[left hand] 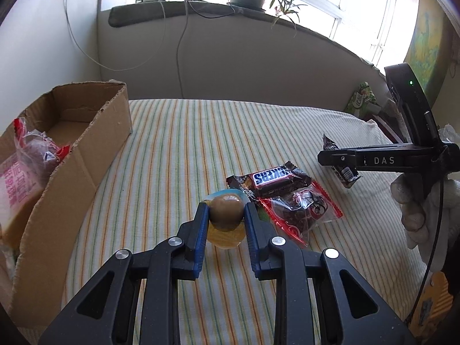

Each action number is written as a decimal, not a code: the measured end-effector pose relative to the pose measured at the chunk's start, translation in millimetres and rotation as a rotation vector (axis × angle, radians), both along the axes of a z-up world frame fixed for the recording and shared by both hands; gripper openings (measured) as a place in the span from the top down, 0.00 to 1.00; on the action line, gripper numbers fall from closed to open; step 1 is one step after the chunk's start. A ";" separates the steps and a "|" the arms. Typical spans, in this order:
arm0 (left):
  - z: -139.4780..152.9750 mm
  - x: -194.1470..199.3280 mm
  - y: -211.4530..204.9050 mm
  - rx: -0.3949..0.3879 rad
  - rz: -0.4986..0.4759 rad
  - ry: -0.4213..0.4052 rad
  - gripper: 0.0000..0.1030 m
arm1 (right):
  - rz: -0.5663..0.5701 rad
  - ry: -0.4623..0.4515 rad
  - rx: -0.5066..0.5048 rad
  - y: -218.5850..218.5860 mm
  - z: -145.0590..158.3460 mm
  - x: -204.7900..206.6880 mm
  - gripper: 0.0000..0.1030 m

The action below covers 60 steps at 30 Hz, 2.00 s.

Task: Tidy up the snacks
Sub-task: 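Grasp the round egg candy with the left gripper while the right grasps a Snickers bar, then carry both snacks into the box and open both grippers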

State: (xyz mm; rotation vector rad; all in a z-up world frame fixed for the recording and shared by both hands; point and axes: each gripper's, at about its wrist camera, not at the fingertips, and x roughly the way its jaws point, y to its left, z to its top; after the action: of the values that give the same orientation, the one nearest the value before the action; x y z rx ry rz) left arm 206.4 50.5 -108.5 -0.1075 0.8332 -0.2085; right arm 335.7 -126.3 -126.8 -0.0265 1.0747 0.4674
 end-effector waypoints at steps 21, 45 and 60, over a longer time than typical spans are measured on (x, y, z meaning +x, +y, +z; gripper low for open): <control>47.8 -54.1 65.4 0.004 0.127 -0.116 0.77 | 0.124 -0.156 0.054 58.3 73.7 -34.2 0.71; 55.3 -61.9 181.6 0.042 0.348 -0.138 0.77 | 0.393 -0.234 0.022 238.5 99.2 -22.4 0.71; 44.6 -48.1 195.1 0.047 0.358 -0.125 0.77 | 0.467 -0.199 -0.017 301.6 67.9 5.2 0.71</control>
State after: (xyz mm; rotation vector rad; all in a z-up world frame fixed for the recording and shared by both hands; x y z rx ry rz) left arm 158.3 245.6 -63.9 -0.1952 0.6804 0.1399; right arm 340.9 175.3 -58.9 -0.3386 0.8729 0.8571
